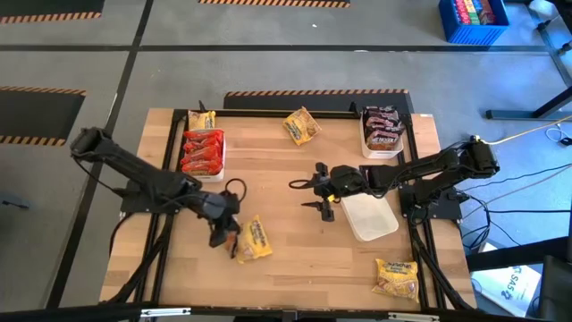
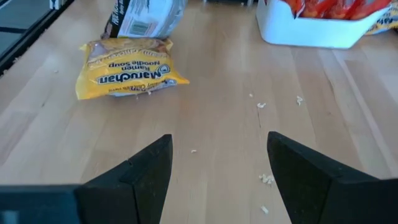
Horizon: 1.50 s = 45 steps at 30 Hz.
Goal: Sort Maruchan noodles
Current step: Put the black noodle into the top right white bin
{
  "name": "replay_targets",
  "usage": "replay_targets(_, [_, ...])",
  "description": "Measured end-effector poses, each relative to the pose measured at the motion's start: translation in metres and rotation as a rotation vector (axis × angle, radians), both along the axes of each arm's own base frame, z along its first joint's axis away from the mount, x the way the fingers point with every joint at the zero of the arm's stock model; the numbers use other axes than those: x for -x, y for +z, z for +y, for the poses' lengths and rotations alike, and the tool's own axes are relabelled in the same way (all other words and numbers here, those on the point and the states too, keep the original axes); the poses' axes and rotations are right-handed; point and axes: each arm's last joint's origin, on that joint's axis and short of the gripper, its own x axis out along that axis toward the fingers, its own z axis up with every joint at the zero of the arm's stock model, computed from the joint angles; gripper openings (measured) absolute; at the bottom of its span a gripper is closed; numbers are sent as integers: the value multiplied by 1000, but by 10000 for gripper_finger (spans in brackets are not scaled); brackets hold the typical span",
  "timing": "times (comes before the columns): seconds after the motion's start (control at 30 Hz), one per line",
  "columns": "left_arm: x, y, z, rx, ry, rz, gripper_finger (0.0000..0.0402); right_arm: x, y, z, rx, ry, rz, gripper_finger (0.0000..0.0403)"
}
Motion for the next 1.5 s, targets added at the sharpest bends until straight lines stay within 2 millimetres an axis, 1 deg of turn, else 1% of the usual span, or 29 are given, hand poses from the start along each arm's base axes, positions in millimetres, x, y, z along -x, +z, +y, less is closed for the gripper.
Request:
replay_targets(0.07, [-7,-1,3,-18,-17,-35,0,0,-1,0,-6,-4,9,243])
replay_targets(0.13, [-10,0,6,-25,-32,-49,0,0,-1,0,-19,-11,11,243])
replay_targets(0.23, [-12,8,7,-61,-34,-40,0,0,-2,1,-27,2,13,243])
replay_targets(0.27, [-11,12,7,-84,-32,-32,0,-3,-5,1,-33,10,8,243])
replay_targets(0.33, [-12,24,7,-138,-24,-40,0,-7,-14,2,-54,26,32,243])
replay_targets(0.43, [-14,42,8,-224,-5,-78,0,-18,-29,4,-81,47,31,243])
replay_targets(0.5, [-15,51,10,-281,9,-111,0,-26,-41,5,-91,63,55,243])
replay_targets(0.6, [-17,58,12,-359,24,-147,0,-37,-56,8,-98,73,90,238])
replay_targets(0.67, [-18,59,15,-410,48,-152,0,-47,-61,12,-101,84,97,225])
replay_targets(0.73, [-19,60,20,-456,87,-161,0,-57,-66,15,-103,94,105,203])
replay_targets(0.93, [-25,64,30,-535,154,-205,0,-85,-75,25,-137,139,121,104])
replay_targets(1.03, [-26,66,32,-558,159,-221,0,-98,-80,31,-156,173,145,57])
replay_targets(1.17, [-28,67,35,-580,178,-240,0,-126,-84,42,-183,225,134,11])
replay_targets(1.27, [-28,68,36,-605,193,-243,0,-147,-82,59,-169,274,104,3])
replay_targets(1.33, [-28,68,36,-608,196,-244,0,-156,-77,69,-134,314,115,7])
replay_targets(1.43, [-28,68,35,-607,193,-243,0,-156,-72,79,-59,306,181,10])
replay_targets(1.5, [-28,68,34,-607,189,-244,0,-147,-66,82,-12,277,250,8])
